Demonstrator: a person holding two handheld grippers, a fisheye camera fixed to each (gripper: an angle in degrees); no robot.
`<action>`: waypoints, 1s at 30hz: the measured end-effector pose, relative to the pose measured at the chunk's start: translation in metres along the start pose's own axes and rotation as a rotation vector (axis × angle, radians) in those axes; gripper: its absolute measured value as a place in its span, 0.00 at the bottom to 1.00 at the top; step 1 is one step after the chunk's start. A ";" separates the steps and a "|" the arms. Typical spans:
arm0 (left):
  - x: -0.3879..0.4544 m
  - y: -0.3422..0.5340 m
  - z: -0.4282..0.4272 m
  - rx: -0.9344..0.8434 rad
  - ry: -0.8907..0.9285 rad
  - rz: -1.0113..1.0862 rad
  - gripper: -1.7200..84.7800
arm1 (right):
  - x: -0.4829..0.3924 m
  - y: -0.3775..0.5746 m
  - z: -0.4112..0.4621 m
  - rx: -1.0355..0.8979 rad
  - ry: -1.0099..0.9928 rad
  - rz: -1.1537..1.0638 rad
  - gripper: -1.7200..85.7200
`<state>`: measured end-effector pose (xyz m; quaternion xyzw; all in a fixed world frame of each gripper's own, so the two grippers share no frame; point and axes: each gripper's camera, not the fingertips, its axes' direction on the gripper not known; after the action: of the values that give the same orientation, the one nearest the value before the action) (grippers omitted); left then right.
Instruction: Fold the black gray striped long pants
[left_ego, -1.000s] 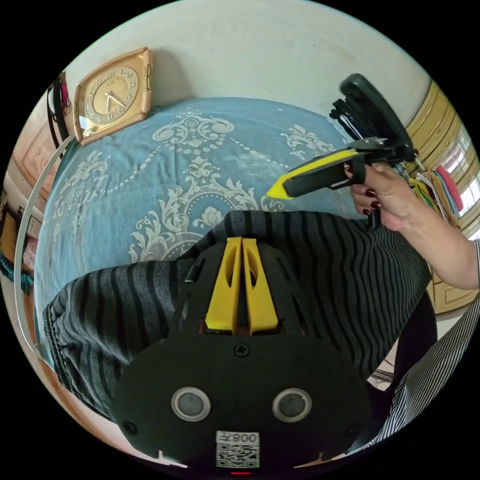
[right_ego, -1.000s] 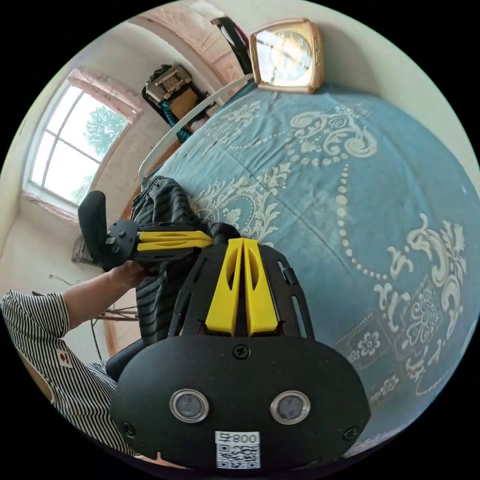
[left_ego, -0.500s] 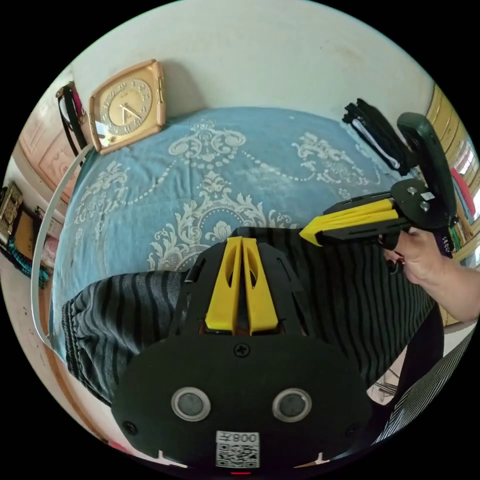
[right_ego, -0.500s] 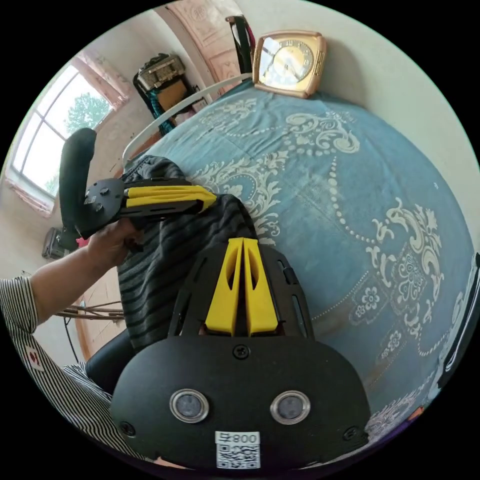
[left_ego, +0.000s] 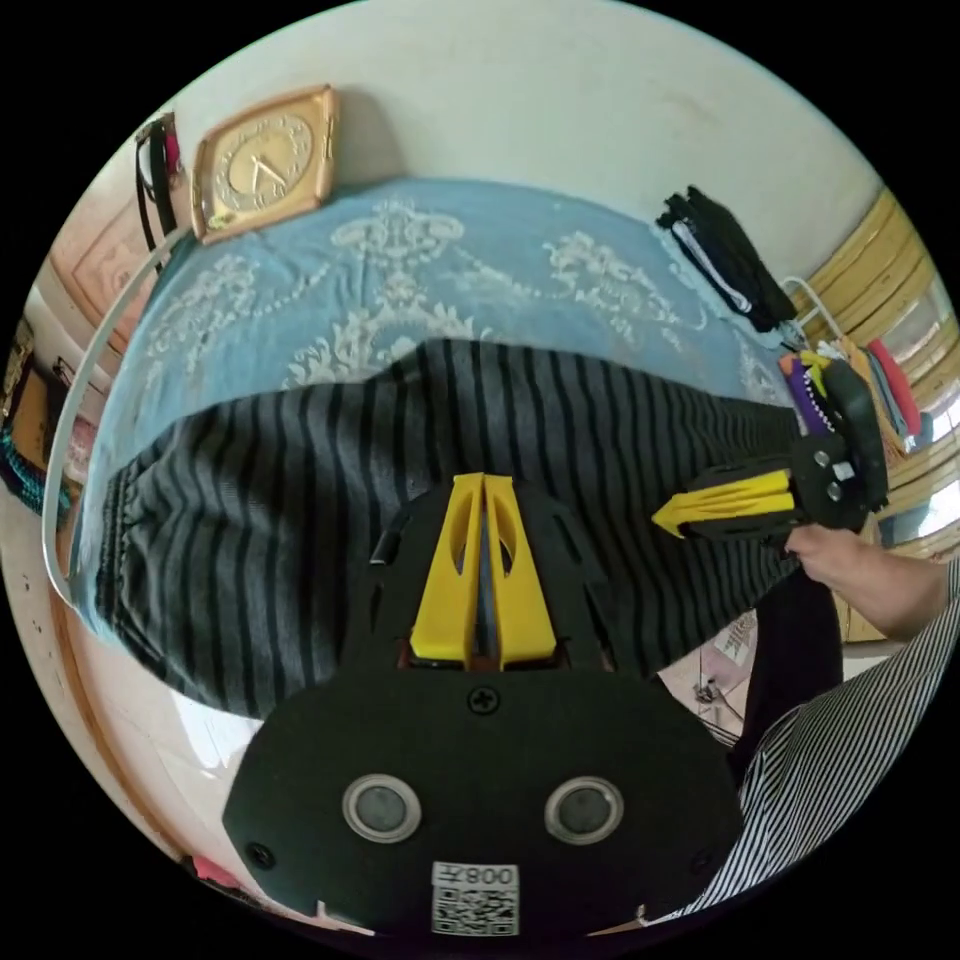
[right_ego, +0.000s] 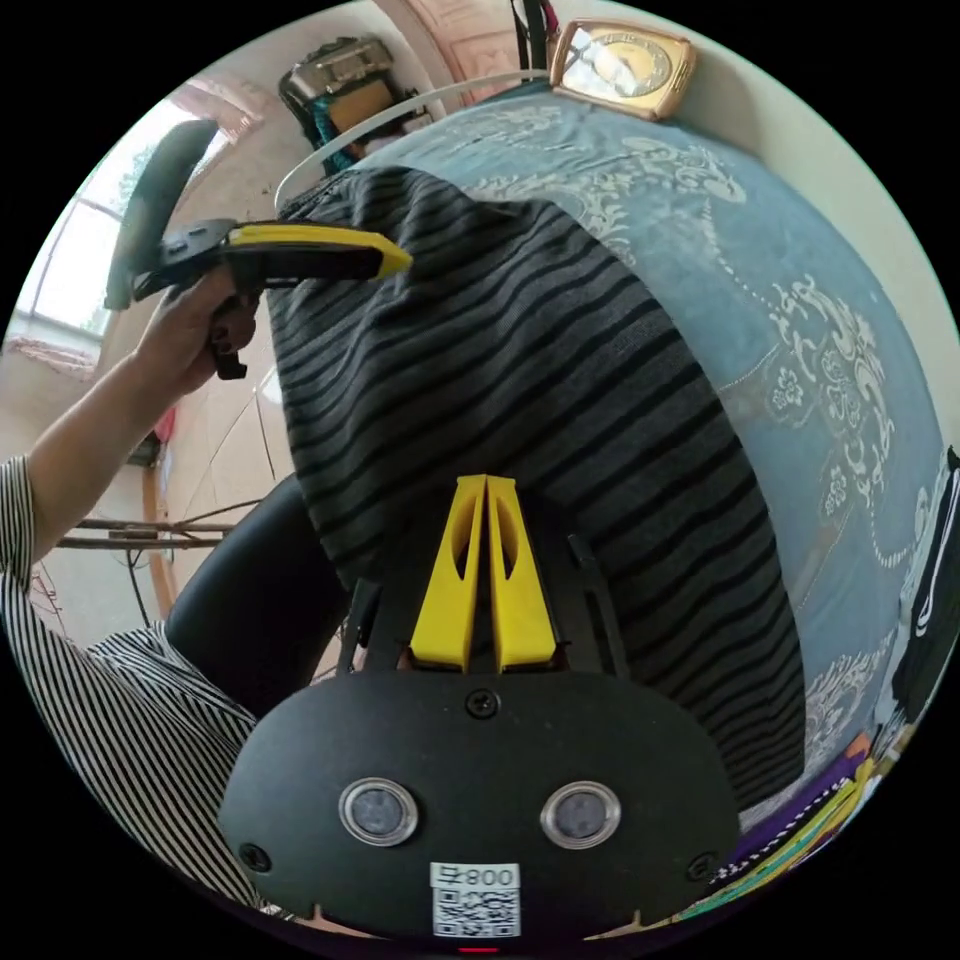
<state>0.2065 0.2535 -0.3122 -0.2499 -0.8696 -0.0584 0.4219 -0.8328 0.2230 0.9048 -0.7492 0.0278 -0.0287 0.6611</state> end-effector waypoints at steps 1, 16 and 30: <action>0.012 0.006 -0.013 0.014 0.006 0.009 0.02 | -0.002 0.015 -0.005 0.048 0.003 0.007 0.02; 0.146 -0.019 -0.037 -0.161 0.061 0.069 0.02 | 0.036 0.241 0.103 0.050 -0.033 0.353 0.02; 0.427 -0.209 -0.019 -0.210 0.397 0.542 0.10 | 0.146 0.592 0.171 0.603 -0.208 1.102 0.12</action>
<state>-0.1028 0.2304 0.0486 -0.4974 -0.6620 -0.0812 0.5548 -0.6758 0.3072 0.2976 -0.4050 0.3354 0.3820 0.7600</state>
